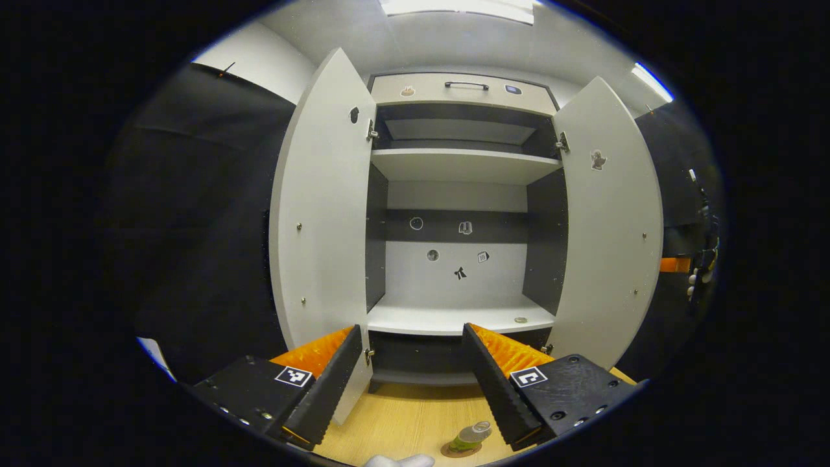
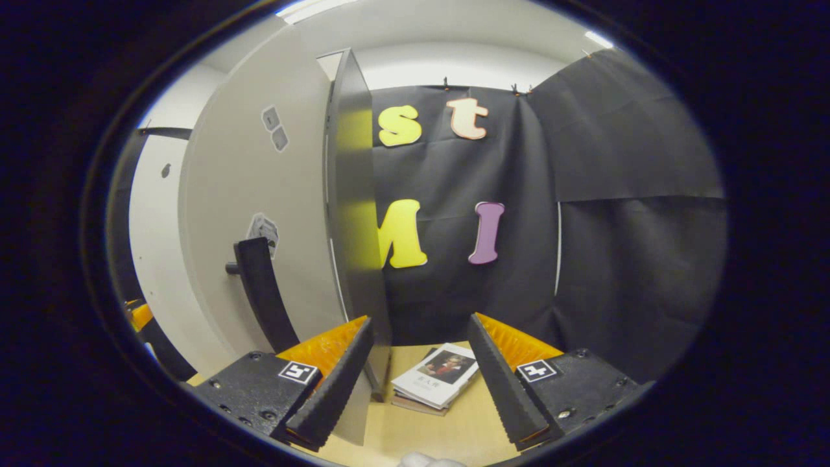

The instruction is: Grasp the bottle in the cabinet with the left hand and place it on the coaster, then close the right door with the right hand and the left door with the left hand.

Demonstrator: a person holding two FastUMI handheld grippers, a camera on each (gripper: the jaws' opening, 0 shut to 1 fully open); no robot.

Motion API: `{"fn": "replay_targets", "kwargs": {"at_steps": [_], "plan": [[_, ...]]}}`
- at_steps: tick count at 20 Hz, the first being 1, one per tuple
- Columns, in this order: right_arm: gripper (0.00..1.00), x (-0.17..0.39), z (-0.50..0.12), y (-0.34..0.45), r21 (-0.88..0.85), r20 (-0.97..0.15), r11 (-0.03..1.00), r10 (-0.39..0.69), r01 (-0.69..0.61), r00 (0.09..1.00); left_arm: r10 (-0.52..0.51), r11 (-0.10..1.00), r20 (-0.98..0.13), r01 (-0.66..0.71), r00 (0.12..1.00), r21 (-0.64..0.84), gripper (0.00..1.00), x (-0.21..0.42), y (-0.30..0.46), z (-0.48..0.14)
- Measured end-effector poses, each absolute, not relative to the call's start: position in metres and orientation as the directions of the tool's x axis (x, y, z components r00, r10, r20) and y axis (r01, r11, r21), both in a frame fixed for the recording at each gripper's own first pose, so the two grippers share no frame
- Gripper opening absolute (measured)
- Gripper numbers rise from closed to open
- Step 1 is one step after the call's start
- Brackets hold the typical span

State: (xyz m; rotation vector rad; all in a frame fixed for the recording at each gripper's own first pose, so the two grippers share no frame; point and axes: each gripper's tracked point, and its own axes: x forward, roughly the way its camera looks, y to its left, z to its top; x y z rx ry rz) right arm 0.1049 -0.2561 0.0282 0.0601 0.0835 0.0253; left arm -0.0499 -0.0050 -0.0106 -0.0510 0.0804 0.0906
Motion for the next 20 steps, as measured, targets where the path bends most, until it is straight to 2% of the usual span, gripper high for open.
{"fn": "replay_targets", "kwargs": {"at_steps": [6, 10, 11, 12, 13, 14, 16, 17, 18, 20], "plan": [[0.95, 0.121, 0.030, -0.210, 0.076, -0.092, 0.966, 0.252, -0.245, 0.963, 0.150, 0.988, -0.078, -0.151, 0.986, -0.016, 0.95, -0.049, -0.021, -0.002], [0.95, 0.121, 0.036, -0.202, 0.042, -0.095, 0.968, 0.251, -0.248, 0.963, 0.150, 0.989, -0.079, -0.151, 0.986, -0.006, 0.94, -0.051, -0.018, -0.003], [0.92, 0.119, 0.035, -0.200, 0.033, -0.098, 0.970, 0.242, -0.240, 0.965, 0.146, 0.989, -0.073, -0.147, 0.986, 0.000, 0.94, -0.051, -0.014, -0.003], [0.95, 0.117, 0.036, -0.194, 0.024, -0.103, 0.973, 0.233, -0.231, 0.967, 0.137, 0.991, -0.069, -0.137, 0.988, 0.007, 0.95, -0.050, -0.011, -0.003], [0.91, 0.115, 0.035, -0.188, 0.017, -0.108, 0.975, 0.222, -0.221, 0.969, 0.129, 0.992, -0.070, -0.128, 0.989, 0.014, 0.95, -0.048, -0.008, -0.004], [0.95, 0.113, 0.035, -0.179, 0.011, -0.109, 0.978, 0.210, -0.210, 0.972, 0.120, 0.993, -0.076, -0.119, 0.990, 0.018, 0.95, -0.048, -0.004, -0.007], [0.95, 0.113, 0.036, -0.161, 0.000, -0.102, 0.982, 0.188, -0.189, 0.977, 0.106, 0.994, -0.073, -0.105, 0.992, 0.021, 0.94, -0.045, 0.006, -0.008], [0.98, 0.114, 0.035, -0.150, 0.000, -0.101, 0.984, 0.180, -0.181, 0.979, 0.100, 0.995, -0.076, -0.099, 0.992, 0.021, 0.94, -0.045, 0.011, -0.010], [0.94, 0.115, 0.034, -0.140, 0.006, -0.098, 0.984, 0.175, -0.175, 0.980, 0.096, 0.995, -0.077, -0.094, 0.992, 0.022, 0.95, -0.046, 0.014, -0.011], [0.94, 0.118, 0.033, -0.120, 0.013, -0.096, 0.984, 0.179, -0.178, 0.979, 0.086, 0.996, -0.077, -0.085, 0.993, 0.023, 0.95, -0.047, 0.023, -0.014]]}}
